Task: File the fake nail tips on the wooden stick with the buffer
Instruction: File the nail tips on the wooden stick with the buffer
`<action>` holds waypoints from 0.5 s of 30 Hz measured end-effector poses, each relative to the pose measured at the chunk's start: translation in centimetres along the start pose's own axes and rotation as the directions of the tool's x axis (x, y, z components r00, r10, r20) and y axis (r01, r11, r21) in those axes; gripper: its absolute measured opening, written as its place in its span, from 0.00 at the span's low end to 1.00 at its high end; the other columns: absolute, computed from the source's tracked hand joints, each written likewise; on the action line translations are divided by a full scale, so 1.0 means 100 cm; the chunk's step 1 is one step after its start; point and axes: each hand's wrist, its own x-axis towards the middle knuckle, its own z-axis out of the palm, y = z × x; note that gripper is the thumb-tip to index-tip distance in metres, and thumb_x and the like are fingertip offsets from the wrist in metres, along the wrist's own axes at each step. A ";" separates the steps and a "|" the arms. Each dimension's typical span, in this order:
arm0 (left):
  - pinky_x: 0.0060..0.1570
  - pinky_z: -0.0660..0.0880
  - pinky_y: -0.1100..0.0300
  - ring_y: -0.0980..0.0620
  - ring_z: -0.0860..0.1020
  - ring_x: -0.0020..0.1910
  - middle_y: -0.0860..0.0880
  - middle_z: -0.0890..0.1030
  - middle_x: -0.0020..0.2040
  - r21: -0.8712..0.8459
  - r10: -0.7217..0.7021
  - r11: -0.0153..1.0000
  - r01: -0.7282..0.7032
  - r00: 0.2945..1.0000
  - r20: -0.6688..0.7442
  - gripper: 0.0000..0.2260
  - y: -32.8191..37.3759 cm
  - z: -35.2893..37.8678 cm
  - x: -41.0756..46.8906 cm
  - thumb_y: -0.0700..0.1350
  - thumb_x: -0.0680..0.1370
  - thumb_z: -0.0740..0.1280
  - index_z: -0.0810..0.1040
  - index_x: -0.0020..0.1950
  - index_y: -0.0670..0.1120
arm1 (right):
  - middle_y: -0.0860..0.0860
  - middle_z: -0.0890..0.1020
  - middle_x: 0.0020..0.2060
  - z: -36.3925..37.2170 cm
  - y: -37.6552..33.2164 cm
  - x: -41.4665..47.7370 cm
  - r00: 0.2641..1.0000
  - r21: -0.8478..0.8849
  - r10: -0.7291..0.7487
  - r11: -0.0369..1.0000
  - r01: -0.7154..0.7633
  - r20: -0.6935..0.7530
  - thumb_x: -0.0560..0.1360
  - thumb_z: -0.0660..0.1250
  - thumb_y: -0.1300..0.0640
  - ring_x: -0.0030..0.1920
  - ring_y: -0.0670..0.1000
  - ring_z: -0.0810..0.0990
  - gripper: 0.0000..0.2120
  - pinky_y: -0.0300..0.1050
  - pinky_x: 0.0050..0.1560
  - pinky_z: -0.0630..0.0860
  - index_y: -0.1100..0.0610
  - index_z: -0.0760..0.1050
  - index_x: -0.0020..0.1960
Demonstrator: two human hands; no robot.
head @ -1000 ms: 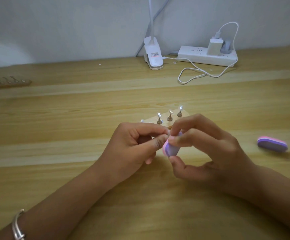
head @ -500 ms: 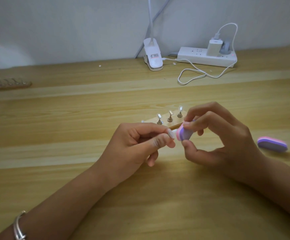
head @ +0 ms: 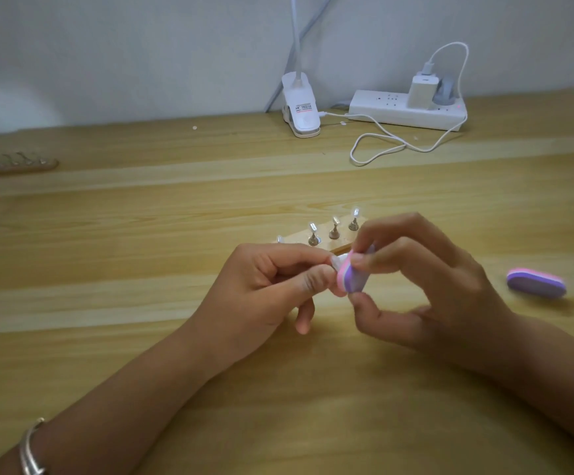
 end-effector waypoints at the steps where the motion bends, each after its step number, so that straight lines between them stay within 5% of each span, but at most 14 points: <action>1: 0.24 0.68 0.71 0.54 0.73 0.23 0.46 0.83 0.39 0.006 -0.008 1.000 0.008 1.000 -0.008 0.06 0.000 -0.001 0.000 0.34 0.77 0.66 0.83 0.49 0.36 | 0.60 0.79 0.47 -0.002 0.003 0.001 1.000 -0.009 0.029 1.000 -0.029 -0.008 0.72 0.71 0.64 0.48 0.46 0.76 0.07 0.34 0.51 0.73 0.68 0.79 0.44; 4: 0.24 0.68 0.72 0.53 0.76 0.25 0.42 0.84 0.40 0.000 -0.028 1.000 0.028 1.000 0.001 0.07 0.001 -0.002 -0.001 0.34 0.78 0.64 0.82 0.50 0.34 | 0.59 0.78 0.48 -0.005 0.005 0.002 0.994 0.013 0.088 0.996 -0.087 -0.058 0.72 0.71 0.63 0.49 0.46 0.76 0.08 0.40 0.44 0.76 0.68 0.78 0.45; 9: 0.25 0.68 0.73 0.50 0.80 0.27 0.48 0.84 0.38 0.077 -0.013 0.997 0.010 0.999 0.031 0.09 0.002 -0.002 -0.001 0.36 0.79 0.64 0.82 0.52 0.34 | 0.60 0.79 0.49 0.001 -0.004 -0.001 0.998 0.008 -0.064 0.998 0.064 0.000 0.75 0.71 0.63 0.49 0.51 0.78 0.06 0.37 0.53 0.74 0.61 0.76 0.51; 15: 0.25 0.70 0.73 0.57 0.81 0.30 0.35 0.81 0.38 0.044 -0.008 0.999 0.006 0.999 0.050 0.08 0.005 0.000 -0.001 0.32 0.79 0.61 0.81 0.48 0.31 | 0.61 0.78 0.49 -0.002 0.002 0.001 1.000 -0.007 -0.008 1.000 0.008 -0.004 0.76 0.70 0.63 0.50 0.51 0.77 0.05 0.39 0.53 0.75 0.65 0.79 0.48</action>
